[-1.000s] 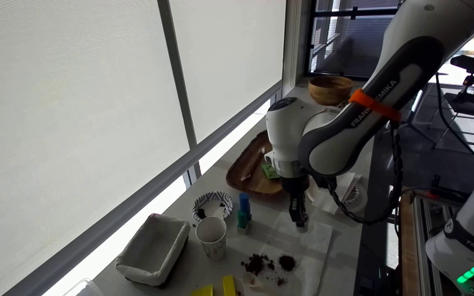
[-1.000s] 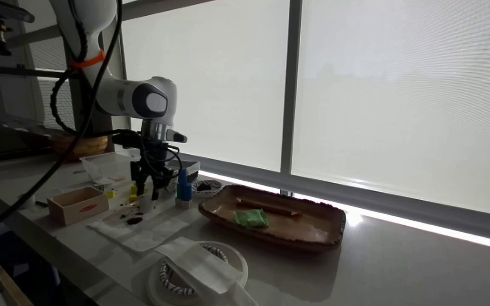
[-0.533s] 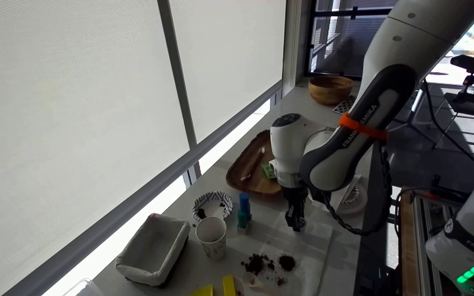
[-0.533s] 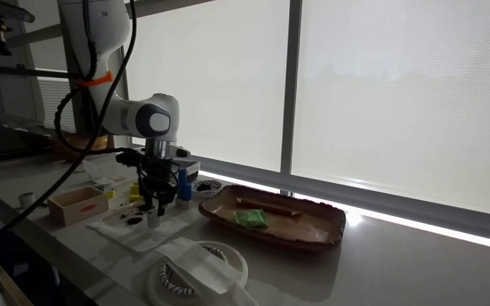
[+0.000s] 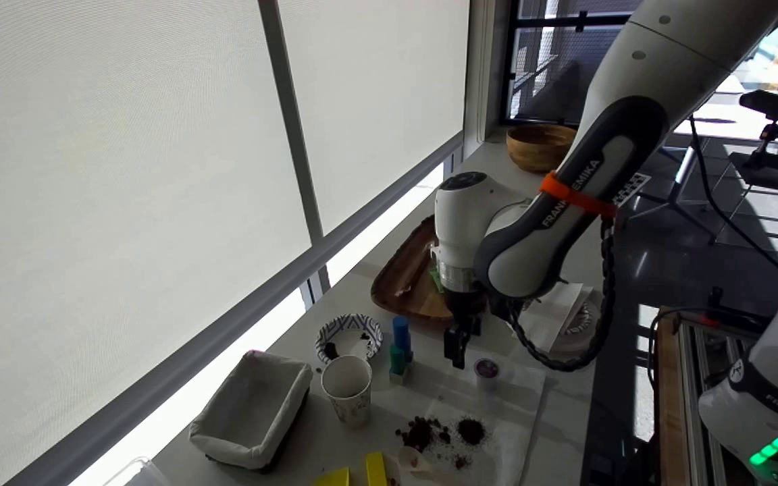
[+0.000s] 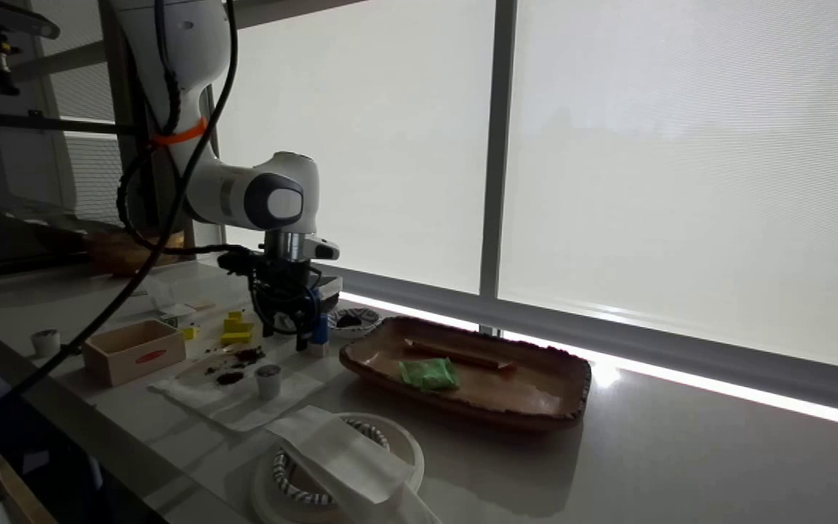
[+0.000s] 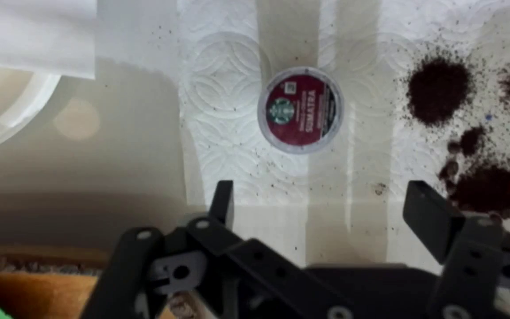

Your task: Remove the coffee pod from the stacked blocks then place one blue block on top of the coffee pod.

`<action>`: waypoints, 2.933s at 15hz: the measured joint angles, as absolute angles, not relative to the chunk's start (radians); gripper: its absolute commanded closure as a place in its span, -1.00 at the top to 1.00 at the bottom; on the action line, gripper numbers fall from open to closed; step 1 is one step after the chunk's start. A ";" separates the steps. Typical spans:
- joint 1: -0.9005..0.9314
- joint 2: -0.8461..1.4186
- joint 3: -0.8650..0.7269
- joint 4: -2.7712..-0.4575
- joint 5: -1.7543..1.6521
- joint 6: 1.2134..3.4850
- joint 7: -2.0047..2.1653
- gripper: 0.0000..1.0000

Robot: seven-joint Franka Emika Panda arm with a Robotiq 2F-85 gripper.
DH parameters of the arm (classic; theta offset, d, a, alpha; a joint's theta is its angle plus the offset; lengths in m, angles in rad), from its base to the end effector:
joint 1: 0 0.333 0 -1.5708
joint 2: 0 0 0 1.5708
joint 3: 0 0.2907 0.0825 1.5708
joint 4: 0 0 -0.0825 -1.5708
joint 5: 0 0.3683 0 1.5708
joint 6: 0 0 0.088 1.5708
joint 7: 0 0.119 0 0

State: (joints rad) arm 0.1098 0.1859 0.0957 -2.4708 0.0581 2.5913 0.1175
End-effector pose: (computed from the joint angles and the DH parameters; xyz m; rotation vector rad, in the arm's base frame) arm 0.4497 0.0948 0.1919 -3.1037 -0.0565 0.1112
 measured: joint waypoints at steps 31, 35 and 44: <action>0.144 0.340 0.116 -2.019 -0.006 2.360 0.084 0.35; 0.147 0.343 0.109 -2.015 -0.023 2.360 0.106 0.40; 0.153 0.343 0.102 -2.021 -0.031 2.346 0.124 0.31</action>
